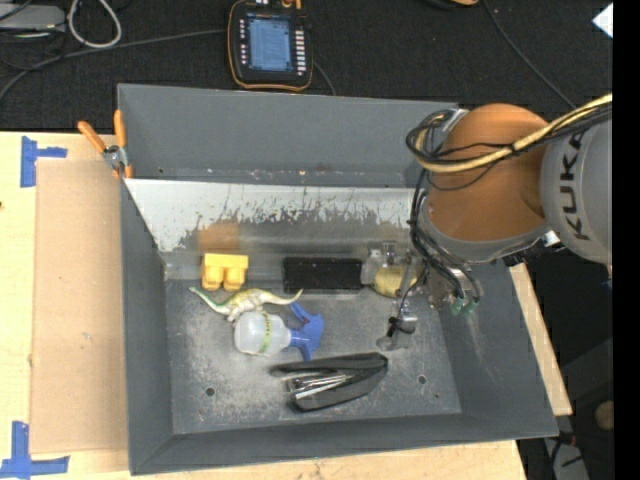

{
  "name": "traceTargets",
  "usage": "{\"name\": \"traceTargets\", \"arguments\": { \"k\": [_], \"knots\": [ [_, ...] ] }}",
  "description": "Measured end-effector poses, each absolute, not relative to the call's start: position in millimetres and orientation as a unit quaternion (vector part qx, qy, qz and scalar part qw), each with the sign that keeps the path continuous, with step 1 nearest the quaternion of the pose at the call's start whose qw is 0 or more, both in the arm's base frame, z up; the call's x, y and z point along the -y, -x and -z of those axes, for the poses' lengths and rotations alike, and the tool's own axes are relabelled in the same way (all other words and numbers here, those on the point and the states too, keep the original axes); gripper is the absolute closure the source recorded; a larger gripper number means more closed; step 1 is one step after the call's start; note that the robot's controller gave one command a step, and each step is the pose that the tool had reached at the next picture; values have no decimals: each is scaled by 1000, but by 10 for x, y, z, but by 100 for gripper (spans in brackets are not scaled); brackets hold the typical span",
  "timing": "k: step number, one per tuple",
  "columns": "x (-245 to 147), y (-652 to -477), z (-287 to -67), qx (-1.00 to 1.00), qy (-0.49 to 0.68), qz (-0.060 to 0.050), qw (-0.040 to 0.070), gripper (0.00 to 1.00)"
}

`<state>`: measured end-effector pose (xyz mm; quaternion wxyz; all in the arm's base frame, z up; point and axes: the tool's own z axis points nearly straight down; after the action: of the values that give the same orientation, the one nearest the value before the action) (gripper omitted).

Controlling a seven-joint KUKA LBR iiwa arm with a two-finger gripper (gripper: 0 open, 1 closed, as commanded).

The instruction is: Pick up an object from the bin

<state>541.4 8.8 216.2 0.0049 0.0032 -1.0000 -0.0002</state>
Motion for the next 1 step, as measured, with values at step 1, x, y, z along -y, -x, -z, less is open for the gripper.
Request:
{"name": "traceTargets", "arguments": {
  "k": [1],
  "knots": [
    [-87,-5428,-2208,1000,-3,0,1,0]
  ]
}}
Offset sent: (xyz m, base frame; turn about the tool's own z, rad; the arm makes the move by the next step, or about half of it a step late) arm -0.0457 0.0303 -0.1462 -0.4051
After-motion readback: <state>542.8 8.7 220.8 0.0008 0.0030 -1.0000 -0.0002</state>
